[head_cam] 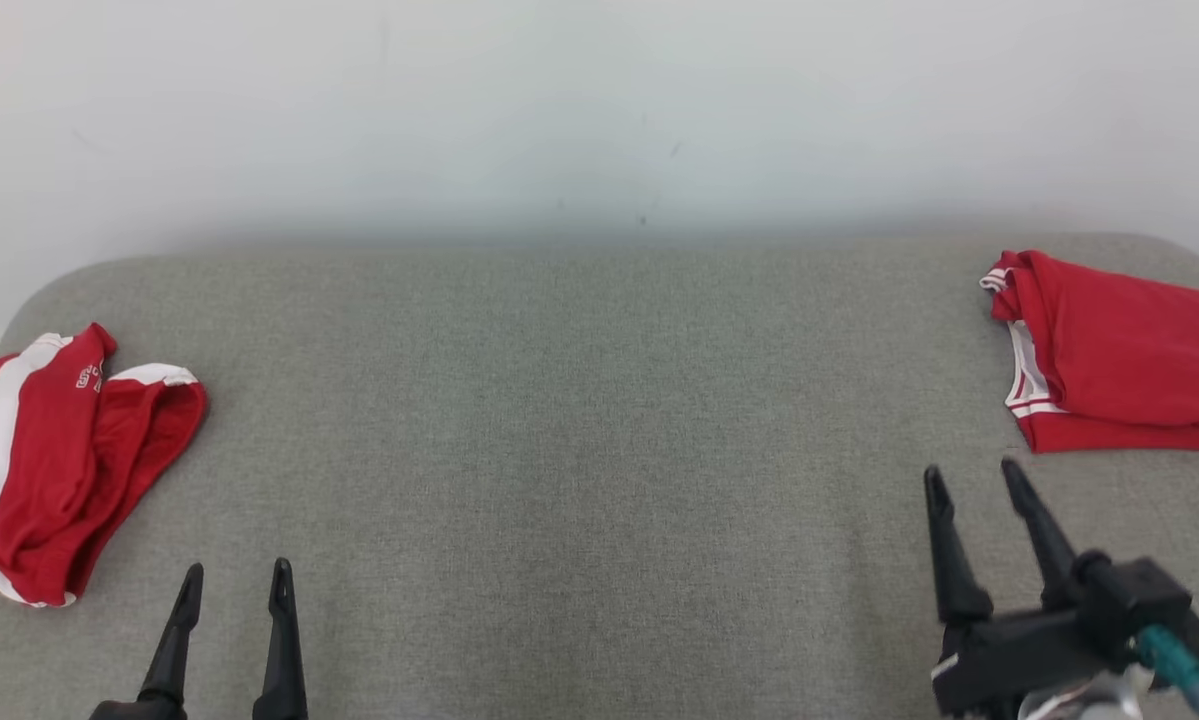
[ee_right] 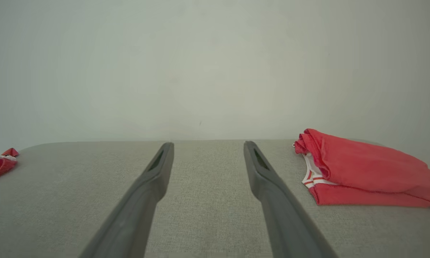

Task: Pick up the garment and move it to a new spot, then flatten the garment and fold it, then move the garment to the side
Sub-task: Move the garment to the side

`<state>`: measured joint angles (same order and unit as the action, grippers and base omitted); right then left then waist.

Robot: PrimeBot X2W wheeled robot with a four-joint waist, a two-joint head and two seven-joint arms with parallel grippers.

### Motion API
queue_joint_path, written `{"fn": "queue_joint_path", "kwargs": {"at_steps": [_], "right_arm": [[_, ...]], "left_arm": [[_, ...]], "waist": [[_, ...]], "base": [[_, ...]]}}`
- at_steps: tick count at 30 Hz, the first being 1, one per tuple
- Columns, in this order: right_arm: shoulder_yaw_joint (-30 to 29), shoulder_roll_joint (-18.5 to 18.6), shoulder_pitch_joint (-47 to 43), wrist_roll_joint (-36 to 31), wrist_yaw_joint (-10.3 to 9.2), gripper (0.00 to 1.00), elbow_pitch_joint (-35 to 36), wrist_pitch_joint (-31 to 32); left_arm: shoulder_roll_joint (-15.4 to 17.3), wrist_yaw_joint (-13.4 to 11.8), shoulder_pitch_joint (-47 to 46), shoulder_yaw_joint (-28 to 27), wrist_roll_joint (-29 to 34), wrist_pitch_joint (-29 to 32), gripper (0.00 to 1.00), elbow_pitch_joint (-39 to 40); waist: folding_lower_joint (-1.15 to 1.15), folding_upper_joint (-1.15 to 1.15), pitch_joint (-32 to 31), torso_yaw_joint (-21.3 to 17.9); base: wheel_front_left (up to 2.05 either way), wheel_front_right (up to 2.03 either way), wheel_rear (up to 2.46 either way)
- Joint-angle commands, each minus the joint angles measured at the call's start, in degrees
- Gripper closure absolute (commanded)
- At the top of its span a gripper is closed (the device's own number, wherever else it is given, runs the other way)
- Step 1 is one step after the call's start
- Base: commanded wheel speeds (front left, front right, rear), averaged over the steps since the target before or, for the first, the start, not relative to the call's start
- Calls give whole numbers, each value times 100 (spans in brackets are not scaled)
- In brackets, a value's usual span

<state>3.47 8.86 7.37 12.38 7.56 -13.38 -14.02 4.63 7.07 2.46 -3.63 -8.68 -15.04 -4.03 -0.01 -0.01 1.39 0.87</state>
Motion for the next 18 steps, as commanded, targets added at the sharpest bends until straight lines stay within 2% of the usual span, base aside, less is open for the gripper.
{"fn": "queue_joint_path", "kwargs": {"at_steps": [1,9,18], "right_arm": [[-17,-98,-190,-63,-16,0,73,12],[-2,-452,-814,-83,-16,0,414,34],[-14,-566,-968,-96,-16,0,409,40]], "left_arm": [[-13,5,94,13,-14,-19,0,-26],[-47,12,233,16,-42,-20,0,-155],[-9,20,257,29,-30,-19,0,-334]], "waist": [[1,1,-104,11],[1,1,-253,-32],[1,1,-338,-15]], "base": [[0,0,0],[0,0,0],[0,0,0]]}}
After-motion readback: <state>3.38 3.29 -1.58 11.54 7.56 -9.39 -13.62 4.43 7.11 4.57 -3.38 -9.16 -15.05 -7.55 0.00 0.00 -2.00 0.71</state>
